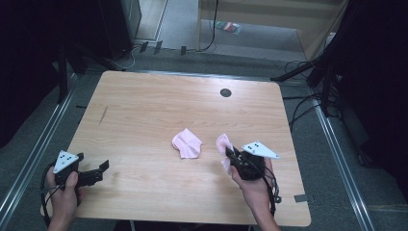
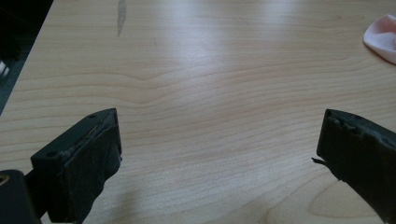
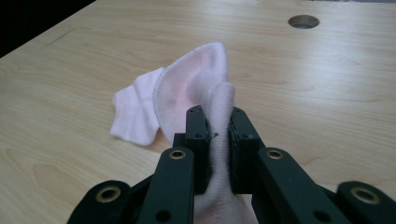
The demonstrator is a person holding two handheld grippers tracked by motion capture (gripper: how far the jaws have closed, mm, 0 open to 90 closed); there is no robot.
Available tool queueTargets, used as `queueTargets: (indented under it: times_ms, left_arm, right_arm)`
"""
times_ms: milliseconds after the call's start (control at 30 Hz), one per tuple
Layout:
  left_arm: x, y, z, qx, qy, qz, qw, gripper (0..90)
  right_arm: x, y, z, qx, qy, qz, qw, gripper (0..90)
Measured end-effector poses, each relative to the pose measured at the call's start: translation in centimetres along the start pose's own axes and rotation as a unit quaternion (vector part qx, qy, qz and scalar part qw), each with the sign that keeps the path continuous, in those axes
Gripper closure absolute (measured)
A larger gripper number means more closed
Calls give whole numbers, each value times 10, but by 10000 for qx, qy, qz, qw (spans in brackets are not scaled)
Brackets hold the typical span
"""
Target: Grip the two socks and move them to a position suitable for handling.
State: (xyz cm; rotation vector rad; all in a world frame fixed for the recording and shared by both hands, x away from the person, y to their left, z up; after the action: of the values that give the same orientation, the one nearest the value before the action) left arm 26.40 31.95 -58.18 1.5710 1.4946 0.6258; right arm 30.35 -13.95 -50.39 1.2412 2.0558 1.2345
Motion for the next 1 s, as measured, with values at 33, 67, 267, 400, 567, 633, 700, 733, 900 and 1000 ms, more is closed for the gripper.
queueTargets:
  times_ms: [33,67,267,400,567,633,700,733,900,1000]
  left_arm:
    - [0,0,0,-18,-11,-10,10000,0]
    - [0,0,0,-12,-15,-15,10000,0]
    - [0,0,0,-17,-22,-1,10000,0]
    - [-1,0,0,3,-33,4,10000,0]
    - [-1,0,0,7,-11,5,10000,0]
    - [0,0,0,9,-4,18,10000,0]
    - [-1,0,-1,8,28,37,10000,0]
    - [-2,-1,0,-3,85,53,9999,0]
    - [-3,-1,0,-9,222,147,9996,0]
    - [-5,0,-2,-18,328,212,9992,0]
  right_arm:
    - [7,-3,0,28,32,-100,9999,817]
    - [12,-5,0,42,57,-137,9999,817]
    - [30,-14,0,147,225,-249,9993,817]
    - [42,-22,3,231,360,-293,9987,816]
    - [66,-35,8,354,603,-433,9966,815]
    - [70,-38,9,392,645,-480,9960,815]
    - [81,-42,14,441,747,-567,9946,816]
    - [84,-43,15,454,777,-592,9942,815]
    - [98,-46,21,484,899,-758,9919,815]
    - [107,-49,28,526,967,-858,9902,815]
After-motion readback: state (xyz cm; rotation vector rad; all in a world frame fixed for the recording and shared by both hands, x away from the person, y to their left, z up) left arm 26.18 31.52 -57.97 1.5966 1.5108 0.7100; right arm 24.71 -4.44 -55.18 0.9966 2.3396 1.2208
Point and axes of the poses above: each handheld gripper's, and its own axes: z roughly forward along the jaws, y roughly out of its top, x roughly to its left, the point moved 6 cm from there along z, roughly forward along the jaws, and after that the axes turned 5 degrees about -z, right-handed, at the moved point
